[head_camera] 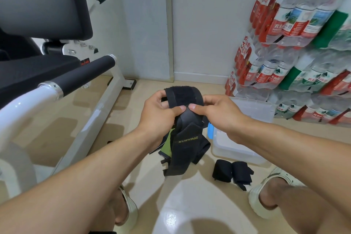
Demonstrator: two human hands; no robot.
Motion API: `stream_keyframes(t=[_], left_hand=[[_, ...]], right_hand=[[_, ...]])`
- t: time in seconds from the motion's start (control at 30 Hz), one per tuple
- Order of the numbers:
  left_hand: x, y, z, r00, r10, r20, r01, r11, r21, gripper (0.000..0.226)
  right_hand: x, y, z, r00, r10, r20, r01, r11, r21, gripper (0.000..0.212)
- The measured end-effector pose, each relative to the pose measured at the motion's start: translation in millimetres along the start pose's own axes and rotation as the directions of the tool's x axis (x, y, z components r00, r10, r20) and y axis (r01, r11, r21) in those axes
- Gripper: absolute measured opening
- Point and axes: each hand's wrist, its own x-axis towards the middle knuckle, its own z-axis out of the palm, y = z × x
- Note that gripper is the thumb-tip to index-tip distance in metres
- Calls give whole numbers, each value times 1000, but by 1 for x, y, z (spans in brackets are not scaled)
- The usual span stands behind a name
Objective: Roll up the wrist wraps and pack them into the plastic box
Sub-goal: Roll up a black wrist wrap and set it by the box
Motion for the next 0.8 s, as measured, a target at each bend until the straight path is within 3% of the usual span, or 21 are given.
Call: stream_keyframes(t=[0.17,0.3,0.37,0.43,0.5,0.6,0.67,0.8], left_hand=[[-1,11,-5,988,-140,70,146,985,-93,13],[3,12,-10,991,-125,54,127,991,-33,11],[4,12,-13,994,-89,66,83,993,81,13],[5,15,-16,989,-71,127,50,986,159,17],[3,17,-18,969,-73,236,26,980,195,17],[-1,19,-17,916,-93,391,6,976,217,16],[-3,19,-17,885,-108,452,4,975,224,13],[-1,19,-19,864,-132,486,25,975,220,17]], right_hand=[[-2,0,-4,990,-3,144,14,997,-80,13],[0,-1,-14,941,78,328,78,896,-438,12],[4,-3,-27,952,65,298,136,785,-605,19],[13,-6,-43,985,-56,163,151,737,-659,25],[18,-7,-53,982,-140,127,188,794,-578,26],[17,-8,-51,932,-75,356,206,915,-347,30],[9,-9,-45,881,6,473,175,925,-337,35],[8,-17,-48,853,14,521,183,928,-326,54]])
